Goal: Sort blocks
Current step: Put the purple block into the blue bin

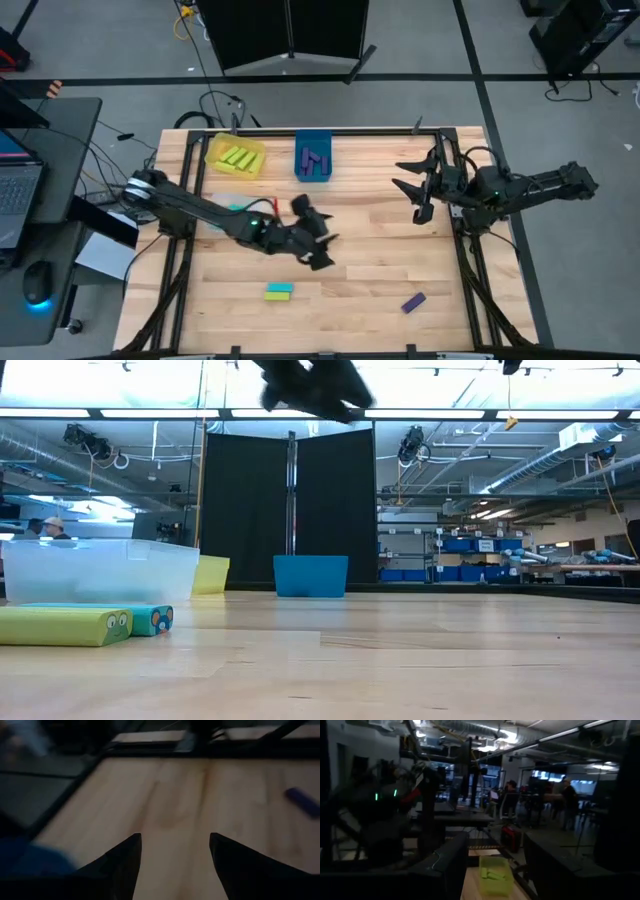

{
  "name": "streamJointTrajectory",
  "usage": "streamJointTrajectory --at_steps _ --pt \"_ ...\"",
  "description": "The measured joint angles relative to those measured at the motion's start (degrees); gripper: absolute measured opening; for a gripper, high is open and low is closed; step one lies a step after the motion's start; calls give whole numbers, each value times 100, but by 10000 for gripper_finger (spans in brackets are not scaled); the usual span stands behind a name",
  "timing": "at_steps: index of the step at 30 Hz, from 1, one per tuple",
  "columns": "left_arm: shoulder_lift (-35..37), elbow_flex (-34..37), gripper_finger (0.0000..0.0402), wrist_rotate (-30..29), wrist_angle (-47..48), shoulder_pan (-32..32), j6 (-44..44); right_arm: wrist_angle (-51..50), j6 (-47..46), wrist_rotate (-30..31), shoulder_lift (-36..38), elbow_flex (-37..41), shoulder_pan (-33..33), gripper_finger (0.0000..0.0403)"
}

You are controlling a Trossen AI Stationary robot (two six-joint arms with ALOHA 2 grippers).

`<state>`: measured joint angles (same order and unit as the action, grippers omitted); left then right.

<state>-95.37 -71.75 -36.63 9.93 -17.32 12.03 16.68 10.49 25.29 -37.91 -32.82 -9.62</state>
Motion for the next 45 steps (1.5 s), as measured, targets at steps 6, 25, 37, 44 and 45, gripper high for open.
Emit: streamJointTrajectory --at_steps 6,25,37,44,45 --pt "-902 -1 243 1783 -1843 461 -367 379 344 725 11 -2 -403 199" --pt "-3533 -2900 243 3732 -1674 667 -389 600 442 1328 -40 -9 -821 199" --pt "-4993 -5112 243 4181 -696 328 -389 585 320 1328 -50 -9 -998 199" --pt "-5786 -6336 243 3489 -78 20 -393 554 320 1328 -106 -11 -1128 199" --pt "-5798 -6237 243 3355 -274 -18 -390 556 320 1328 -116 -11 -1138 199"
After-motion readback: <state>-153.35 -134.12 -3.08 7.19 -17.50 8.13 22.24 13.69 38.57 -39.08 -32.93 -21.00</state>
